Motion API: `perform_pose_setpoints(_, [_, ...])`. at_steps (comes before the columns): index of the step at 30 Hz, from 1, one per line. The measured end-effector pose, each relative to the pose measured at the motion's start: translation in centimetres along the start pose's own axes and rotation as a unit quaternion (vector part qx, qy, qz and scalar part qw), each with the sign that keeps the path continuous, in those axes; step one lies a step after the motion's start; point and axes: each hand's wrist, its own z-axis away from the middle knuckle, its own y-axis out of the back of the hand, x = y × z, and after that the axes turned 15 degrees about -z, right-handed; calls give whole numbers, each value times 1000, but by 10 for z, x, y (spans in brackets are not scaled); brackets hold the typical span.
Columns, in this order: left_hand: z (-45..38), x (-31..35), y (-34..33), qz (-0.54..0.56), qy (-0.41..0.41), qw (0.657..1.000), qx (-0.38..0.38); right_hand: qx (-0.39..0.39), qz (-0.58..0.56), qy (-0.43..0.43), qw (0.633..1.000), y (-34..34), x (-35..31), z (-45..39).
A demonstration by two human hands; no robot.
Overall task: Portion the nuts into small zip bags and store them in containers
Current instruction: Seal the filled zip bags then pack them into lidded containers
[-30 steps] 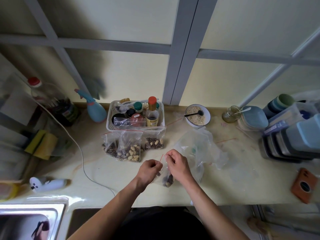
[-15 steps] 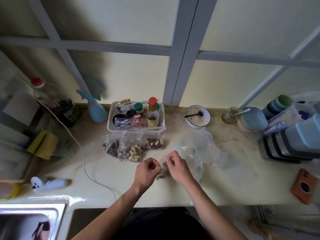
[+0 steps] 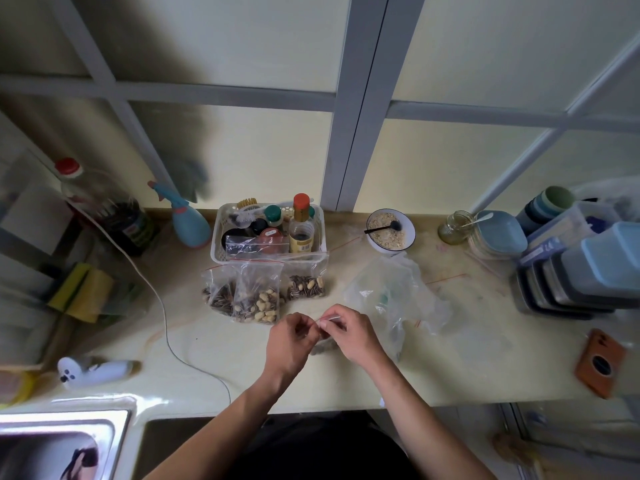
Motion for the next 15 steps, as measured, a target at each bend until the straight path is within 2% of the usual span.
perform_pose_setpoints(4, [-1, 1, 1, 10, 12, 1000, -9, 12, 29, 3, 1000, -1, -2, 1])
perform_pose_setpoints(9, [-3, -6, -1, 9, 24, 1000, -4, 35, 2, -11, 999, 1, -7, 3])
perform_pose_setpoints(15, [-6, -16, 0, -29, -16, 999, 3, -30, -37, -24, 999, 5, -5, 0])
